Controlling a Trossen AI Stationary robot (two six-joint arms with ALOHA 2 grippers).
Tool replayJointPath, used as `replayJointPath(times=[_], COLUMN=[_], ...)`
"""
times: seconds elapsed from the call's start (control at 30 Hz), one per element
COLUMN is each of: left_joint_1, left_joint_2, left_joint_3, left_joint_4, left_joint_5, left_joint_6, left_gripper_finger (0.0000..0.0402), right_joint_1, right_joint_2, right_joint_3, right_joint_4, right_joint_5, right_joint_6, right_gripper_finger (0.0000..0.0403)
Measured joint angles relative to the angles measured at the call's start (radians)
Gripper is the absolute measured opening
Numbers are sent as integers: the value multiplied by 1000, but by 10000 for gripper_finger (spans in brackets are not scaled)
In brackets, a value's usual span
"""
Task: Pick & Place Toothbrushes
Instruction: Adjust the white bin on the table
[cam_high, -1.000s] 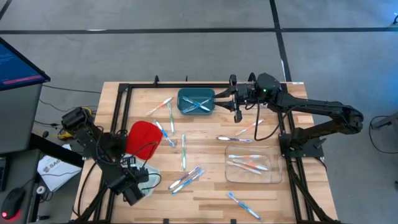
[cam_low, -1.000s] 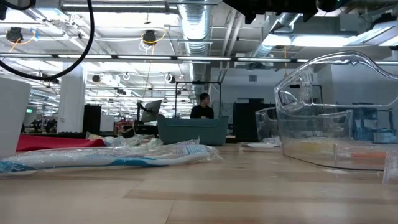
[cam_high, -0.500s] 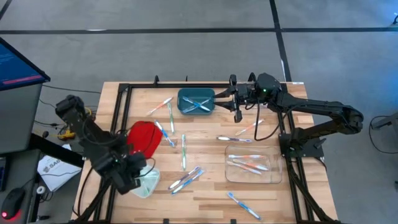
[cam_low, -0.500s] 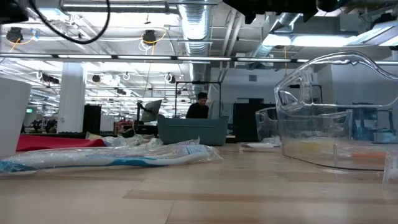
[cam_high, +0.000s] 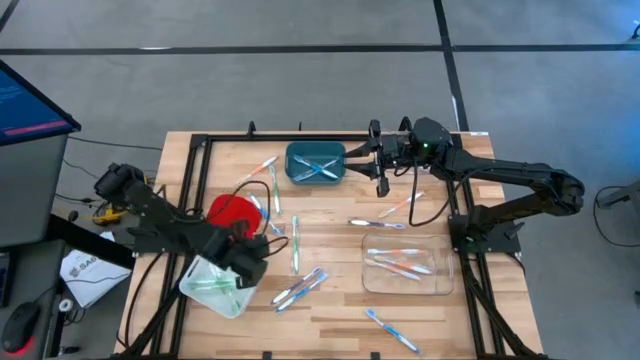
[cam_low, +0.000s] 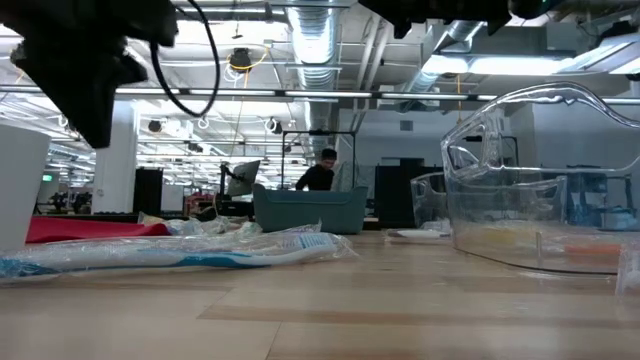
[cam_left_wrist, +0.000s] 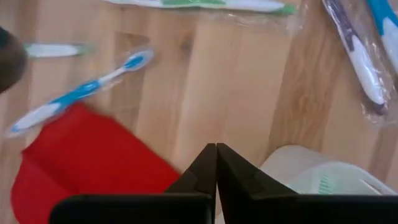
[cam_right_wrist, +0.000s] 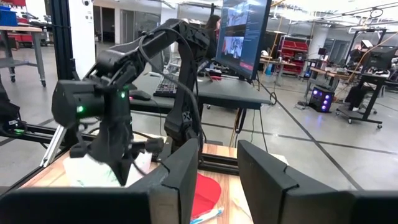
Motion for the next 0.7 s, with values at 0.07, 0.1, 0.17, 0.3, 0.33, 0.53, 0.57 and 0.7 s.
replayJointPath(times=[0.07,0.1,0.17,0.3,0.33,0.53,0.57,0.7], left_joint_1=[19,27,44,68,71,82,82,77], left_joint_2=[28,38,42,42,42,42,42,42], left_joint_3=[0,0,0,0,0,0,0,0], left_joint_4=[34,44,45,55,59,64,64,62], left_joint_5=[45,69,106,177,196,289,306,337], left_joint_6=[46,57,78,125,136,178,178,178], left_gripper_finger=[1,1,1,1,1,1,1,1], right_joint_1=[0,0,0,0,0,0,0,0], right_joint_2=[0,0,0,0,0,0,0,0], right_joint_3=[0,0,0,0,0,0,0,0], right_joint_4=[-3,-5,-6,-7,-7,-8,-8,-14], right_joint_5=[0,0,0,0,0,0,-1,0], right_joint_6=[0,0,0,0,0,0,0,0], right_gripper_finger=[108,108,108,108,108,108,108,108])
